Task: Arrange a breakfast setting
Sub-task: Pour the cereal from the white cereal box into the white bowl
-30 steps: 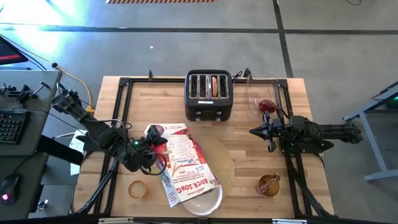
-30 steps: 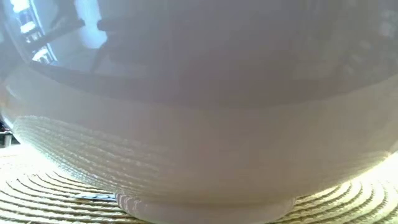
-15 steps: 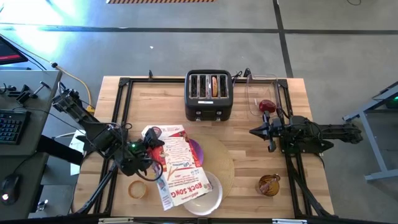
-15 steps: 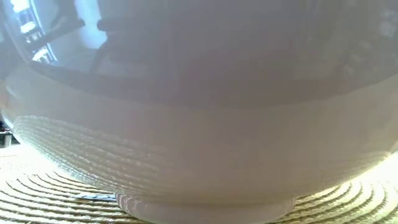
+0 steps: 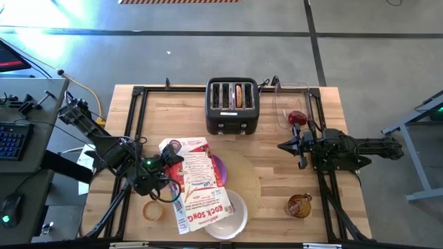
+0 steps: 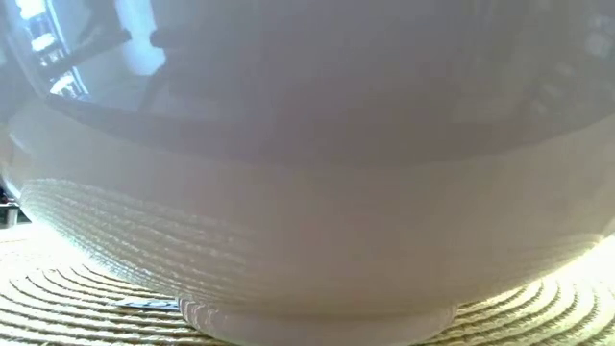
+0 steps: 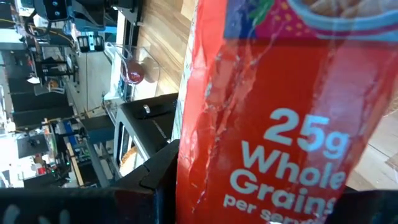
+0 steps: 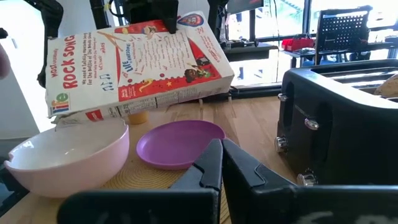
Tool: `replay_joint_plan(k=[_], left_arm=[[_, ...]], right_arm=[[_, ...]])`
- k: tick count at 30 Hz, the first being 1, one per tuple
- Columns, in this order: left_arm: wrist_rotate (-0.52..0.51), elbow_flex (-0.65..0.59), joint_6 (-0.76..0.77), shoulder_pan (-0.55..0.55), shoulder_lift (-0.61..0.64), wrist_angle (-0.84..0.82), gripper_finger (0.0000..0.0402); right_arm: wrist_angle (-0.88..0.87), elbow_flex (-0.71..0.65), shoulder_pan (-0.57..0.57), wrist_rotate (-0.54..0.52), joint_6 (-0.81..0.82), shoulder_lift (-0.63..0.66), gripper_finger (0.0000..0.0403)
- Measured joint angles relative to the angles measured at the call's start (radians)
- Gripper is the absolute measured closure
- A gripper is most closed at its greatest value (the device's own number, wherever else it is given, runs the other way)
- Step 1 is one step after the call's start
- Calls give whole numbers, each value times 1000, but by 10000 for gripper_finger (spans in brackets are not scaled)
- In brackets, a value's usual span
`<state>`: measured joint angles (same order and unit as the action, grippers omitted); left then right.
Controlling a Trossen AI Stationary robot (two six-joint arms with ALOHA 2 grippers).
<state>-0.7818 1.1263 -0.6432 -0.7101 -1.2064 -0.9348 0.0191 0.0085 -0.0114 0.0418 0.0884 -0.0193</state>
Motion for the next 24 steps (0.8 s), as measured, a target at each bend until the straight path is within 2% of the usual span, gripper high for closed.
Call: replay_joint_plan(k=[11,24], left_arm=[[-55,-1,-97,0,0,20,241],[-86,0,-141,0,0,30,241]], right_arm=[[0,0,0,0,0,0,403],[0,0,0,-5,0,0,403]])
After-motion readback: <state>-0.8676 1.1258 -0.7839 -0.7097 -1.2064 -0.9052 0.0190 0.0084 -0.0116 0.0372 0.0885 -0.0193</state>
